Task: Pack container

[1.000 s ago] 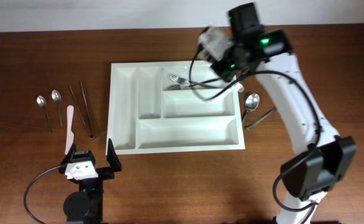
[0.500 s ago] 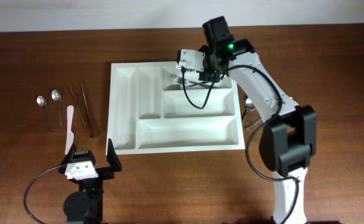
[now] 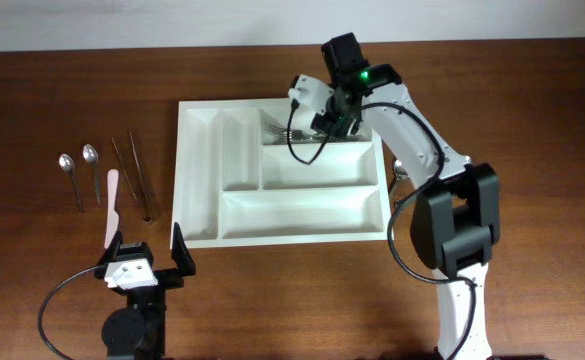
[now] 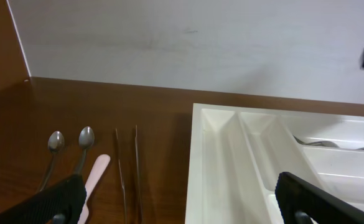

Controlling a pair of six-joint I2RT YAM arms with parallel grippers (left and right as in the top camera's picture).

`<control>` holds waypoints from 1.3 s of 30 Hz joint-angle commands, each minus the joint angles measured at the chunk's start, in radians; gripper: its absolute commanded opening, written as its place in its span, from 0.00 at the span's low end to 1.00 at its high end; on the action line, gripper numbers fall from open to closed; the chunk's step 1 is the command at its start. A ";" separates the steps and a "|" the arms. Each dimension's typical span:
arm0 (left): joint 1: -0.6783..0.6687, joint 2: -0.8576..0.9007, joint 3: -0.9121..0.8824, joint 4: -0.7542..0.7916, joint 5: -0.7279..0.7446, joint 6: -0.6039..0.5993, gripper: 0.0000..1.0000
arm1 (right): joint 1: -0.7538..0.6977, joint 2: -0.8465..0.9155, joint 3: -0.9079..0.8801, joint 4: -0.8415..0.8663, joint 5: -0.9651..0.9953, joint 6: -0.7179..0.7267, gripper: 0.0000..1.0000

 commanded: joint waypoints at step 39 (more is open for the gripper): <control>-0.005 -0.008 -0.007 0.001 -0.007 0.009 0.99 | -0.749 -0.254 -0.592 0.101 -0.408 0.799 0.70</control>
